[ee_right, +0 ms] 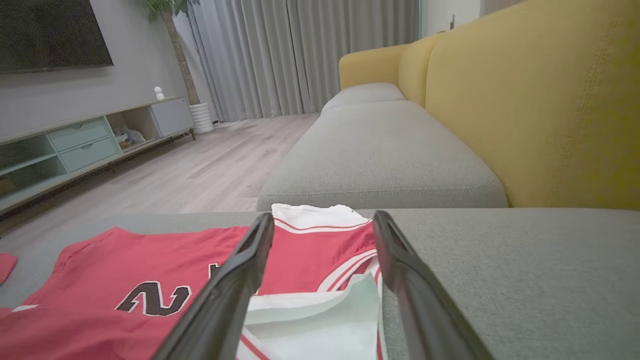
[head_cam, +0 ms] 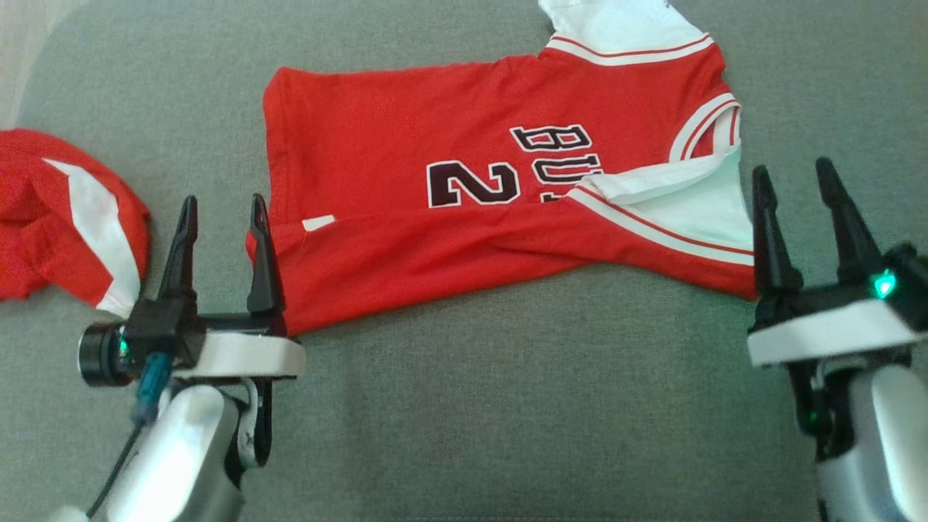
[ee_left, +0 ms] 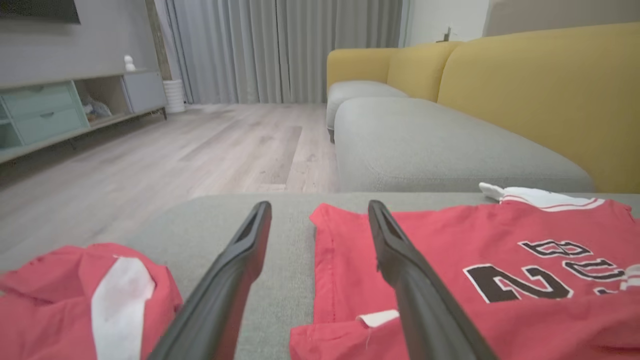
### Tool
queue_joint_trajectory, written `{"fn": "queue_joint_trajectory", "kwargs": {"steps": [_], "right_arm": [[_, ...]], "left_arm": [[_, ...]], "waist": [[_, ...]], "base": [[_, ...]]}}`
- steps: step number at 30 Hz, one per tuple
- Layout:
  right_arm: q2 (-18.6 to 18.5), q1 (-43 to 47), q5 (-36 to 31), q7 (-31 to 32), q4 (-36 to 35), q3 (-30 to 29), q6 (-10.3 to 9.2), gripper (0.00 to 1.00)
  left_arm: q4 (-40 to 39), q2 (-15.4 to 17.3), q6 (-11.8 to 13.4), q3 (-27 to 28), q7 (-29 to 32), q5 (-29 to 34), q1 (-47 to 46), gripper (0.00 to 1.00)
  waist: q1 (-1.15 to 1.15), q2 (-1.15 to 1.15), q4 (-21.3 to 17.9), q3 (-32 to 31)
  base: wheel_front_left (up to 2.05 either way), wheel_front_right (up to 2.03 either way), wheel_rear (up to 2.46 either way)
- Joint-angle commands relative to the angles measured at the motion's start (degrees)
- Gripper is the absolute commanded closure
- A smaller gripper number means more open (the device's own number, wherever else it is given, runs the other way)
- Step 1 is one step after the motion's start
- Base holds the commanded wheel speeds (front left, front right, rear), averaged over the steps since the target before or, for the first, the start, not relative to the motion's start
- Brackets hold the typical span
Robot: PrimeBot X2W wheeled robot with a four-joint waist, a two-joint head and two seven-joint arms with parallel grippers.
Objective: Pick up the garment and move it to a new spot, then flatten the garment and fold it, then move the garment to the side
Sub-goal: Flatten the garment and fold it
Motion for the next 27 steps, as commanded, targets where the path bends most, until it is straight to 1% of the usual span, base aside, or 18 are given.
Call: {"fn": "queue_joint_trajectory", "kwargs": {"steps": [1, 4, 7, 14, 22, 25, 27], "right_arm": [[0.7, 1.5, -1.1, -0.4, -3.9, 0.5, -0.04, 0.0], [2.6, 6.2, -2.2, 0.6, -8.6, 0.0, -0.04, 0.0], [3.8, 9.8, -2.1, 1.7, -11.8, -0.4, -0.04, 0.0], [5.1, 14.2, -2.2, 4.0, -15.5, -0.7, -0.04, 0.0], [5.4, 14.8, -1.8, 5.8, -16.6, -0.9, -0.04, 0.0], [5.5, 14.8, -1.5, 7.2, -15.7, -0.9, -0.04, 0.0], [5.2, 14.6, -1.3, 9.0, -13.9, -1.1, -0.04, 0.0]], "left_arm": [[-3.1, 1.9, 0.8, 3.0, -0.6, 1.8, 0.1, 0.0], [-4.9, 2.4, 1.4, 3.3, -0.6, 4.2, 2.6, 0.0], [-5.0, 2.5, 1.3, 2.8, -0.6, 4.9, 4.9, 0.0], [-3.4, 2.6, 0.4, 2.1, 0.4, 3.3, 7.3, 0.0], [-2.4, 2.1, -0.1, 2.0, 1.2, 1.8, 7.1, 0.0], [-1.9, 1.9, -0.7, 1.7, 1.7, 1.3, 6.8, 0.0], [-0.6, 1.7, -1.5, 1.3, 2.7, 0.6, 6.5, 0.0]], "waist": [[0.0, 0.0, -0.1, -0.4], [0.0, 0.0, -0.3, -1.1], [0.0, 0.0, -0.5, -1.4], [0.0, 0.0, -1.2, -2.1], [0.0, 0.0, -1.0, -2.1], [0.0, 0.0, -0.9, -1.9], [0.0, 0.0, -0.8, -1.7]], "base": [[0.0, 0.0, 0.0], [0.0, 0.0, 0.0], [0.0, 0.0, 0.0], [0.0, 0.0, 0.0], [0.0, 0.0, 0.0], [0.0, 0.0, 0.0], [0.0, 0.0, 0.0]]}}
